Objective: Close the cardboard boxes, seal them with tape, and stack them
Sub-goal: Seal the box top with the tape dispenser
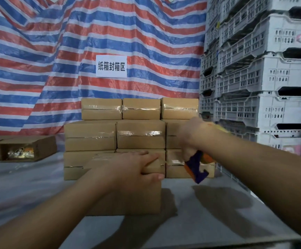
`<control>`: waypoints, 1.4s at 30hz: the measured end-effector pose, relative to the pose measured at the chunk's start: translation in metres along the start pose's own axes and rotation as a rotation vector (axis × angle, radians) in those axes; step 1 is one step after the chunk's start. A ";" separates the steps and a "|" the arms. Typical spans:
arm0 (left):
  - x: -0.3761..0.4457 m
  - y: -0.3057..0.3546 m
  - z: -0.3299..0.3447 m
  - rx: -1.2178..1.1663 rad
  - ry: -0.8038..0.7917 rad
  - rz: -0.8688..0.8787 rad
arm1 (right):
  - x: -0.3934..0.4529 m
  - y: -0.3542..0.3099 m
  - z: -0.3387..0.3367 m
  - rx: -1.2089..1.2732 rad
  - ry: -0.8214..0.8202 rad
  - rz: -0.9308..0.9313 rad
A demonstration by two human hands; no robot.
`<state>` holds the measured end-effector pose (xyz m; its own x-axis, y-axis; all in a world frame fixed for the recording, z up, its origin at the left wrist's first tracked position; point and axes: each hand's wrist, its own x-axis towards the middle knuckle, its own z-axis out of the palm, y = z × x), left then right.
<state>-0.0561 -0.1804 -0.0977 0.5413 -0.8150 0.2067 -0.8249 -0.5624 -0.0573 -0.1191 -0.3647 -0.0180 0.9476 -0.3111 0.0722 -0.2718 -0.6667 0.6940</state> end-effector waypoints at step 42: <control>-0.005 0.000 0.004 -0.133 0.147 0.018 | -0.002 -0.121 0.048 2.402 0.215 0.058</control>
<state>-0.0584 -0.1769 -0.1024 0.5048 -0.7899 0.3482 -0.8537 -0.5166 0.0656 -0.0958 -0.3160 -0.1369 0.8901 -0.4087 0.2019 0.2182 -0.0069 -0.9759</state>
